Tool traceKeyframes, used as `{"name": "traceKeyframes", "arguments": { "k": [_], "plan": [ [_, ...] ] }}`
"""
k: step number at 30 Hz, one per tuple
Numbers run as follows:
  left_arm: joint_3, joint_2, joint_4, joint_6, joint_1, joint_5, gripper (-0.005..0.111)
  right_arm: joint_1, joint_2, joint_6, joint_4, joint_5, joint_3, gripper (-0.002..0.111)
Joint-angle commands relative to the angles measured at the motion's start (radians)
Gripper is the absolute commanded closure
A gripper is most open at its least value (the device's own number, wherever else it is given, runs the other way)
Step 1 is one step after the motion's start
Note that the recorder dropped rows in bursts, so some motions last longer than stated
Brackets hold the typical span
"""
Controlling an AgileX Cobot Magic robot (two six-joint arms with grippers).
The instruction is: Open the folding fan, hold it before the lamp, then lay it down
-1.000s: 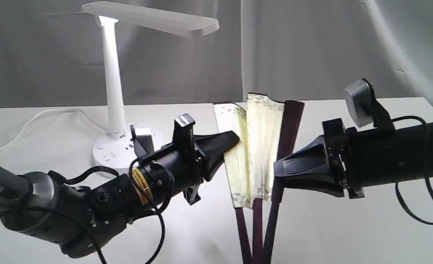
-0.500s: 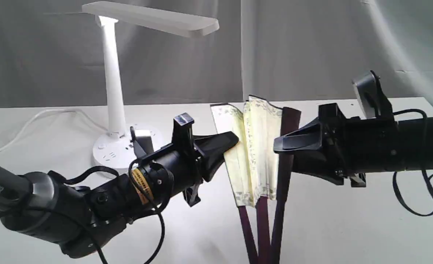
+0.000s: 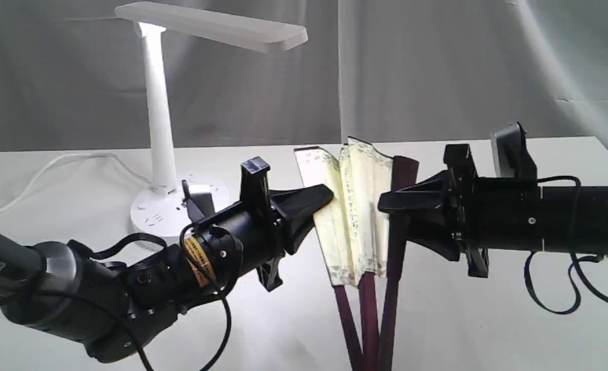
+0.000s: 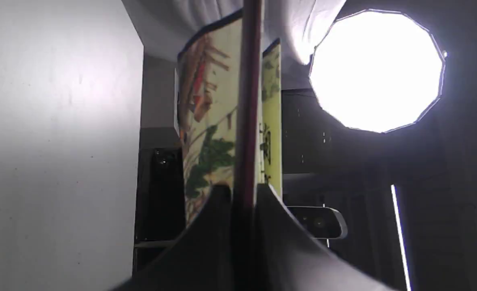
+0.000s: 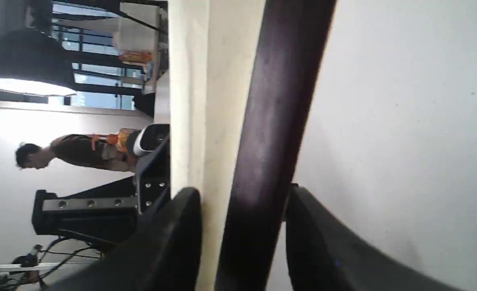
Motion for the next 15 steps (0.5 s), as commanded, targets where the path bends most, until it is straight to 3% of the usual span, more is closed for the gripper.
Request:
{"name": "traceKeyframes", "arguments": {
  "k": [1, 7, 15],
  "plan": [
    [-0.004, -0.003, -0.021, -0.01, 0.002, -0.012, 0.107, 0.003, 0.011, -0.054, 0.039, 0.059, 0.003, 0.079],
    [-0.004, -0.003, -0.021, -0.01, 0.002, -0.012, 0.107, 0.001, 0.013, -0.071, 0.039, 0.064, 0.003, 0.108],
    [0.0, -0.003, -0.041, -0.01, 0.002, -0.012, 0.107, 0.001, 0.013, -0.071, 0.039, 0.064, 0.003, 0.108]
  ]
}}
